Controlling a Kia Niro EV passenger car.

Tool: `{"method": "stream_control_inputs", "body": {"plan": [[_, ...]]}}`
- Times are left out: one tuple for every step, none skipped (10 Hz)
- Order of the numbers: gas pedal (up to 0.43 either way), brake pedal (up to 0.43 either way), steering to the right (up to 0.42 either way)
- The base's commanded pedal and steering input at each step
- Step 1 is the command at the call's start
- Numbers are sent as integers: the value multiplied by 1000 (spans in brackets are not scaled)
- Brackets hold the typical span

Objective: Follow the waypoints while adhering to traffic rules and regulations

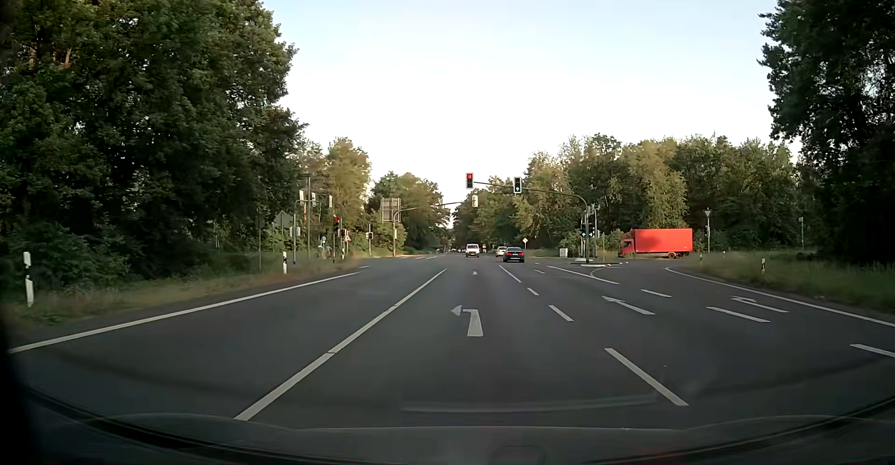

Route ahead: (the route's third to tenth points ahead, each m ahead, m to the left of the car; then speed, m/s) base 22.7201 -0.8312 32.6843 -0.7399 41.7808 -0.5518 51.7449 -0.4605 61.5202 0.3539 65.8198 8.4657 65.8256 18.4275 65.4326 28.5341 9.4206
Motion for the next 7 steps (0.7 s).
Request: {"method": "stream_control_inputs", "body": {"plan": [[0,37,0],[0,37,0],[0,37,0],[0,37,0],[0,37,0],[0,37,0],[0,43,0]]}}
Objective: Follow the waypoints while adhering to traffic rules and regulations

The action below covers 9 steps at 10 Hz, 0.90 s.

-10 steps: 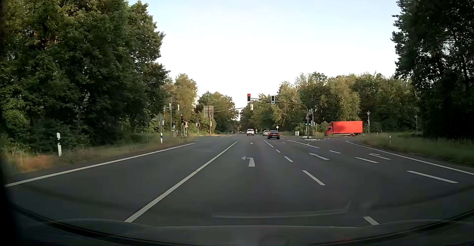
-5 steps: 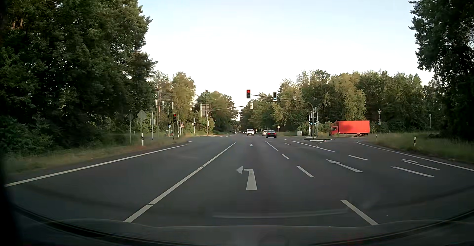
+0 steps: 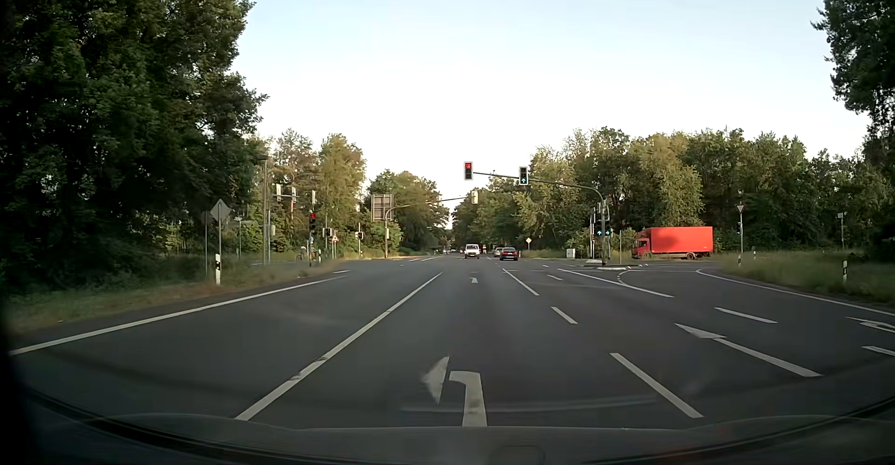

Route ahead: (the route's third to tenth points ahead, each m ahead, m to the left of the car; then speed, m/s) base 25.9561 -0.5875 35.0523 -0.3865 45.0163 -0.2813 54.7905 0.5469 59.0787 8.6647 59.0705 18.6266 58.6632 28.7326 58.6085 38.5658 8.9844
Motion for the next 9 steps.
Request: {"method": "stream_control_inputs", "body": {"plan": [[0,43,0],[0,67,-1],[0,98,-1],[0,122,-1],[0,134,-1],[0,140,0],[0,146,-1],[0,152,-1],[0,159,-1]]}}
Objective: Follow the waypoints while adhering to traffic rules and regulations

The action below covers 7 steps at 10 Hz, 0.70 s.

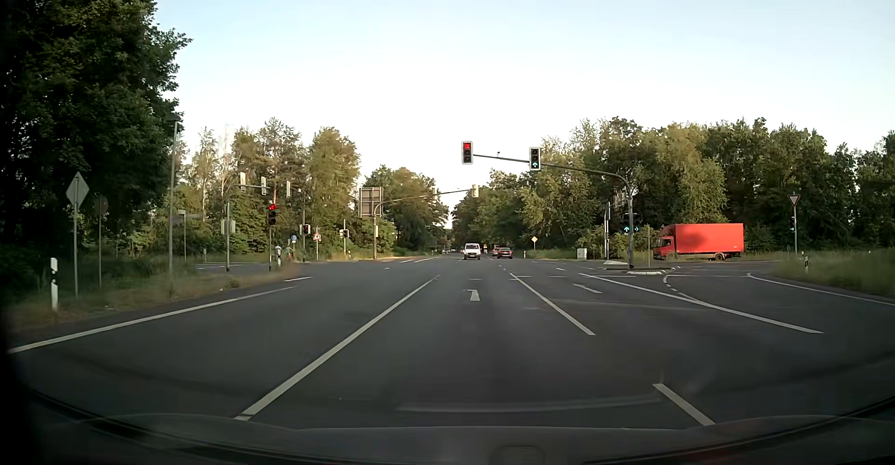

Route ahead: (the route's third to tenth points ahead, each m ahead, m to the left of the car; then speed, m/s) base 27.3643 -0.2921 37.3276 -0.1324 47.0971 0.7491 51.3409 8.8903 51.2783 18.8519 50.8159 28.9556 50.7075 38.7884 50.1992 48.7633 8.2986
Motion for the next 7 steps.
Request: {"method": "stream_control_inputs", "body": {"plan": [[0,171,0],[0,183,-1],[0,195,0],[0,207,0],[0,207,-1],[0,213,0],[0,213,0]]}}
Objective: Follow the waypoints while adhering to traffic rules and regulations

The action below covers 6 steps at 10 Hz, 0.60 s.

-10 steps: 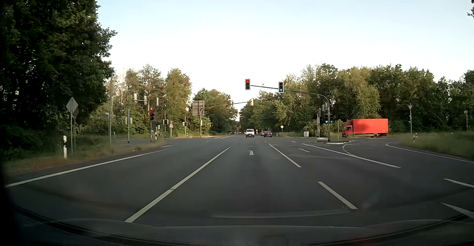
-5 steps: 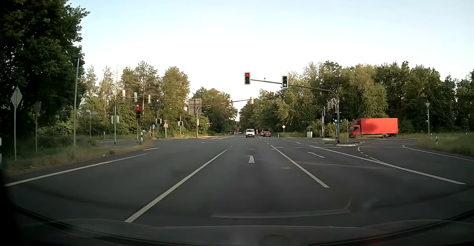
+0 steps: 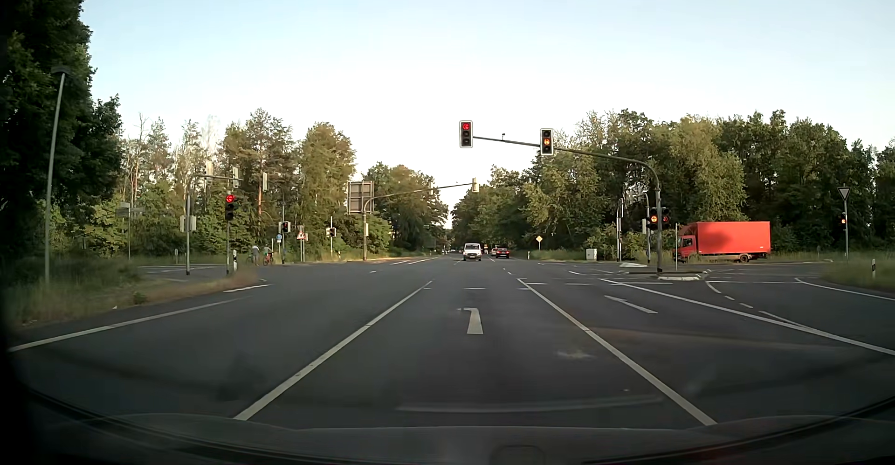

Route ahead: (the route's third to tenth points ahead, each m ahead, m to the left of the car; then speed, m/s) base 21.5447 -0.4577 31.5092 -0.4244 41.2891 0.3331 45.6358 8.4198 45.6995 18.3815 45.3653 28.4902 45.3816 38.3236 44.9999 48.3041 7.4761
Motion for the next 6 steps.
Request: {"method": "stream_control_inputs", "body": {"plan": [[0,220,0],[0,226,-1],[0,226,-1],[0,232,-1],[0,238,0],[0,244,-1]]}}
